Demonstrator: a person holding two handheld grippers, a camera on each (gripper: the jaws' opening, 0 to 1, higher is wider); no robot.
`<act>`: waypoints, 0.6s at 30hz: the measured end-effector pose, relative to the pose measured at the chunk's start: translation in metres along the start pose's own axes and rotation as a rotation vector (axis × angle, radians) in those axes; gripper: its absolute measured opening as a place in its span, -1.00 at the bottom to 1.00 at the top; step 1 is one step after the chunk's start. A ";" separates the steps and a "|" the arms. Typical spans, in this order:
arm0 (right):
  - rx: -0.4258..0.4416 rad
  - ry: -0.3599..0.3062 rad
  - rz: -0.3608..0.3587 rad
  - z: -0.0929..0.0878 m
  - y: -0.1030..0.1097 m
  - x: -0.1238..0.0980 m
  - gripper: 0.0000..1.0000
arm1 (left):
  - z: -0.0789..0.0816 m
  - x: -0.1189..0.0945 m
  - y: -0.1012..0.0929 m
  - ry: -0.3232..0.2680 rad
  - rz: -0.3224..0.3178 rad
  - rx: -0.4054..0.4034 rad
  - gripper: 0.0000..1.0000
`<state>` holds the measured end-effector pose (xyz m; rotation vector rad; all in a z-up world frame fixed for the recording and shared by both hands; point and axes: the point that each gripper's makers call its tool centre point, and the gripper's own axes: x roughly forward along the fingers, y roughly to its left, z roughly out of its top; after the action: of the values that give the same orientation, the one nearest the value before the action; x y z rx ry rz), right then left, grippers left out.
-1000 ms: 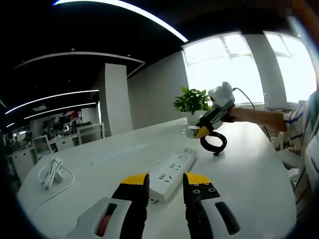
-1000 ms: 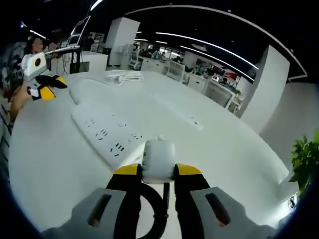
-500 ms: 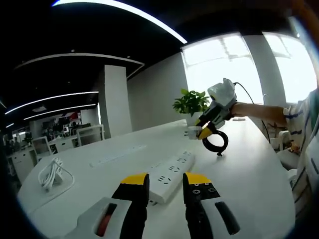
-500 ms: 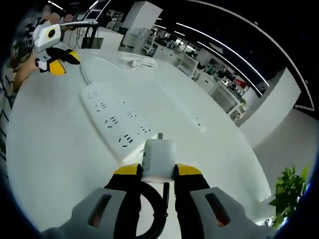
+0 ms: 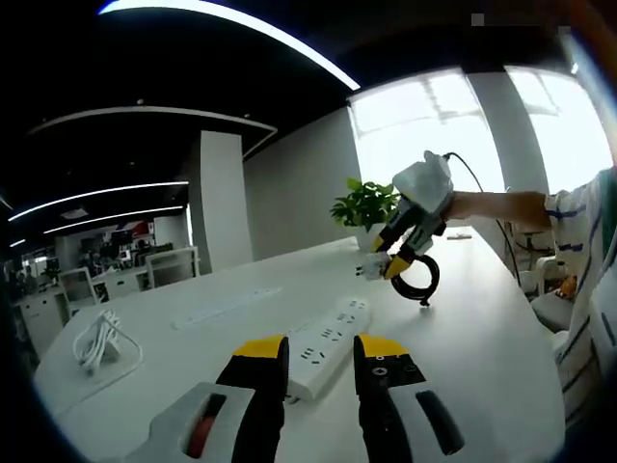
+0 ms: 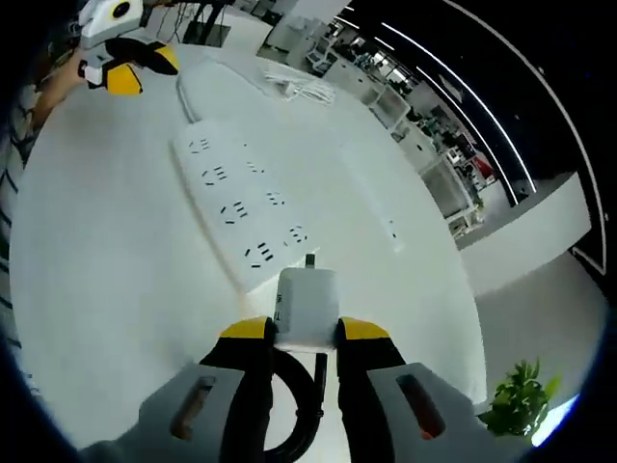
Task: Straighten the power strip on the desk, plug the charger into it
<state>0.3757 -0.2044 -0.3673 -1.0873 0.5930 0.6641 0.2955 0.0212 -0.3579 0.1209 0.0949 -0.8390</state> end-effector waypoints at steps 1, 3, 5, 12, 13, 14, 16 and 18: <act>-0.013 0.017 0.001 0.000 0.001 0.000 -0.52 | 0.001 0.000 -0.001 -0.002 -0.003 0.000 -0.45; -0.044 0.047 0.004 0.001 0.002 0.000 -0.52 | 0.003 -0.001 -0.003 -0.008 -0.007 0.001 -0.45; -0.063 0.071 0.009 0.002 0.004 0.000 -0.52 | 0.006 -0.001 -0.004 -0.014 -0.011 0.004 -0.45; -0.125 0.151 0.014 0.007 0.005 -0.002 -0.53 | 0.015 -0.004 -0.010 -0.043 -0.035 0.012 -0.45; -0.129 0.163 0.015 0.007 0.005 -0.002 -0.53 | 0.016 -0.005 -0.011 -0.047 -0.039 0.013 -0.45; -0.133 0.174 0.013 0.007 0.005 -0.001 -0.53 | 0.017 -0.006 -0.012 -0.050 -0.042 0.013 -0.45; -0.145 0.191 0.003 0.007 0.003 0.000 -0.53 | 0.019 -0.007 -0.012 -0.060 -0.047 0.012 -0.45; -0.127 0.186 -0.003 0.008 0.001 0.000 -0.53 | 0.021 -0.008 -0.013 -0.069 -0.050 0.013 -0.45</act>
<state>0.3755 -0.1967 -0.3655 -1.2773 0.7164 0.6079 0.2814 0.0159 -0.3367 0.1020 0.0280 -0.8925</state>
